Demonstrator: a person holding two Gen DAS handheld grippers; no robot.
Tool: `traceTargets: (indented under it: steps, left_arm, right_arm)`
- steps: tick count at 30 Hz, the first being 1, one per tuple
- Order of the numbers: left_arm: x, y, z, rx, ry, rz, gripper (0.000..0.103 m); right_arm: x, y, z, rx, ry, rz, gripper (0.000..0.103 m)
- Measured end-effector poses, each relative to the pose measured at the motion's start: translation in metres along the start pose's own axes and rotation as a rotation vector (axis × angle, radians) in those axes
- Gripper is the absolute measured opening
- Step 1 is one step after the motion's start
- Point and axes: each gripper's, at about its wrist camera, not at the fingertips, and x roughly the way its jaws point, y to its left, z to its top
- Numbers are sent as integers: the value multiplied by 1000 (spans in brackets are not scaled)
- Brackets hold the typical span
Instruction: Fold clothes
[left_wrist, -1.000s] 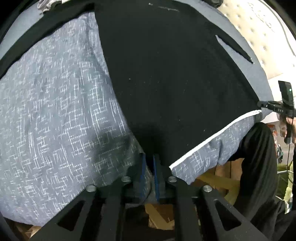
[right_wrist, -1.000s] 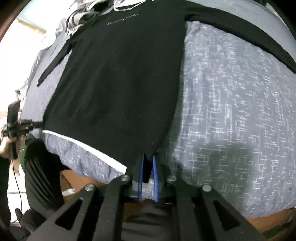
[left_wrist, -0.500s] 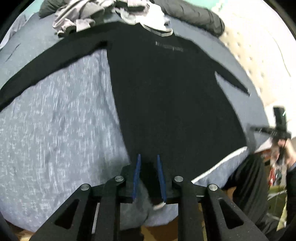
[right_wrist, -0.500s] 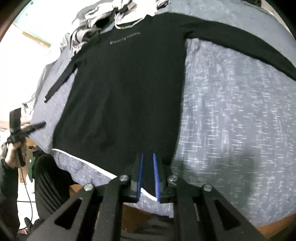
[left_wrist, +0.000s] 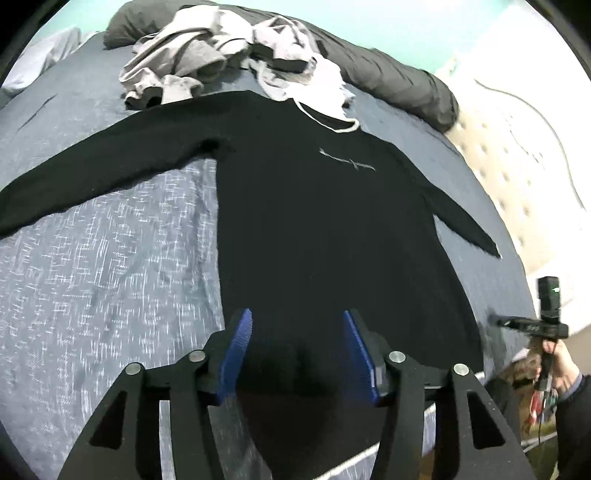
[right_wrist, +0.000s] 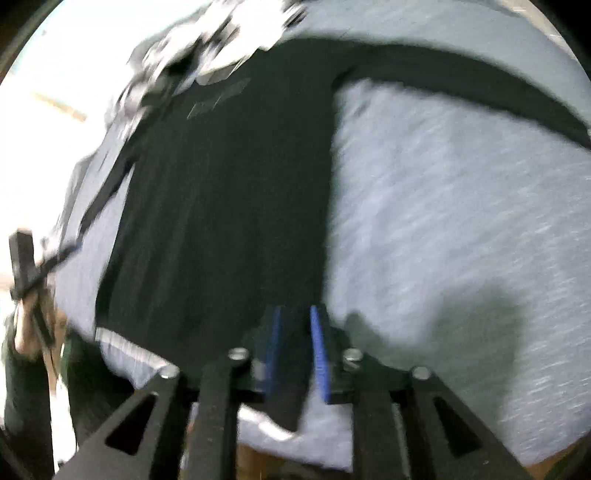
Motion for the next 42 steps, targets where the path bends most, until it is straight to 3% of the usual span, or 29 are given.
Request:
traceTargets:
  steps: [4, 9, 13, 18, 23, 31, 37, 38, 42]
  left_arm:
    - [13, 6, 9, -20, -24, 16, 57]
    - [20, 9, 24, -51, -54, 12, 62]
    - [24, 11, 39, -89, -85, -8, 64]
    - [33, 7, 50, -97, -119, 26, 66]
    - [43, 3, 52, -100, -158, 59, 66]
    - [52, 7, 46, -121, -194, 64, 66]
    - [59, 17, 39, -124, -192, 91, 66]
    - [60, 19, 38, -132, -194, 88, 66]
    - [64, 24, 34, -140, -188, 84, 66]
  right_arm:
    - [-41, -65, 35, 190, -173, -22, 39]
    - [-73, -133, 62, 352, -319, -88, 41]
    - [-83, -184, 75, 491, -381, -138, 45]
    - [-82, -227, 82, 594, -408, -196, 46]
    - [-77, -259, 87, 665, -441, -202, 53]
    - [-60, -286, 97, 709, -439, -212, 54]
    - [-52, -285, 109, 660, -447, -247, 54]
    - [-50, -284, 111, 646, -444, -252, 53]
    - [-45, -277, 119, 598, -435, -268, 21]
